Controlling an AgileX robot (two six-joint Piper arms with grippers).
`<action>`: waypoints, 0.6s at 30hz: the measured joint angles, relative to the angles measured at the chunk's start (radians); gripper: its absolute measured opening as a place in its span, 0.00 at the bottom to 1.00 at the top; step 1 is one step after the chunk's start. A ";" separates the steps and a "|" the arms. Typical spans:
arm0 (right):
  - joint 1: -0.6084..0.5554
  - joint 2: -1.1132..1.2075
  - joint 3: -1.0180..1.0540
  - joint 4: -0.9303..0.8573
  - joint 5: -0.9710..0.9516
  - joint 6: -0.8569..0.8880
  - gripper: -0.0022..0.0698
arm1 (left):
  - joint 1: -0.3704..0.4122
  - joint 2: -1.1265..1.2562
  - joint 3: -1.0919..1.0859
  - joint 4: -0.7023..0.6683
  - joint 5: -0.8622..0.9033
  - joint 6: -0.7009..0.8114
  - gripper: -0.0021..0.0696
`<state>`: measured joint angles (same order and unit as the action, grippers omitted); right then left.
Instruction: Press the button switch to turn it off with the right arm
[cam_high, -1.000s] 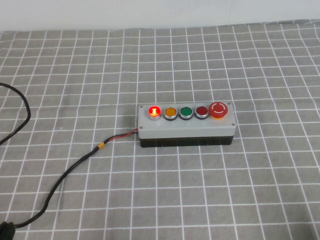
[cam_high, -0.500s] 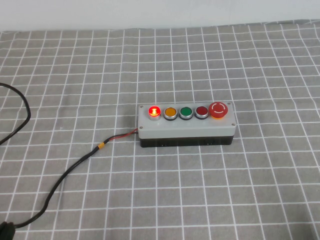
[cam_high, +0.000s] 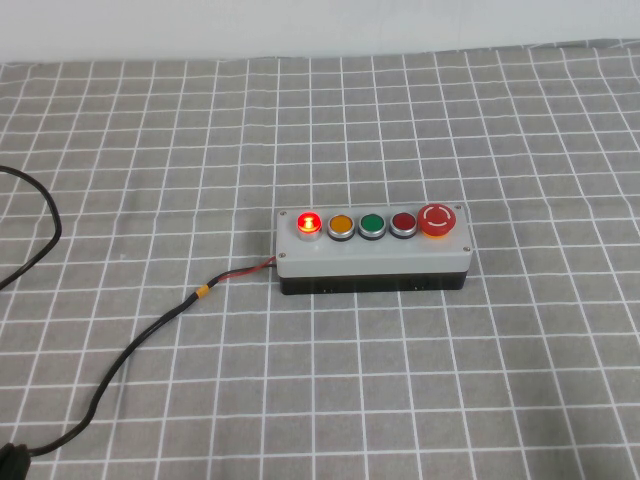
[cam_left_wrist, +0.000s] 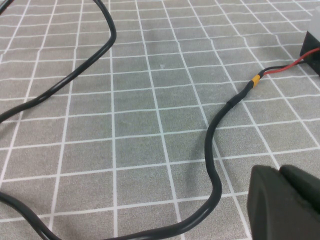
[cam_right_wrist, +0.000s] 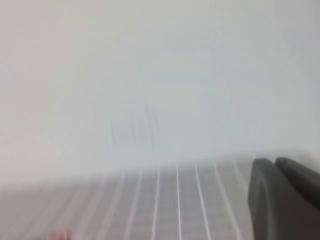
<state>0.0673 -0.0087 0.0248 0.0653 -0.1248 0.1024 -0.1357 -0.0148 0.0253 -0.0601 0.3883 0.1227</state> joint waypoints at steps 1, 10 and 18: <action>0.000 0.000 0.000 0.000 -0.052 0.000 0.01 | 0.000 0.000 0.000 0.000 0.000 0.000 0.02; 0.000 -0.004 -0.017 -0.011 -0.542 0.000 0.01 | 0.000 0.000 0.000 0.000 0.000 0.000 0.02; 0.000 0.010 -0.344 -0.236 -0.208 0.169 0.01 | 0.000 0.000 0.000 0.000 0.000 0.000 0.02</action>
<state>0.0673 0.0016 -0.3196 -0.1710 -0.3332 0.2716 -0.1357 -0.0148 0.0253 -0.0601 0.3883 0.1227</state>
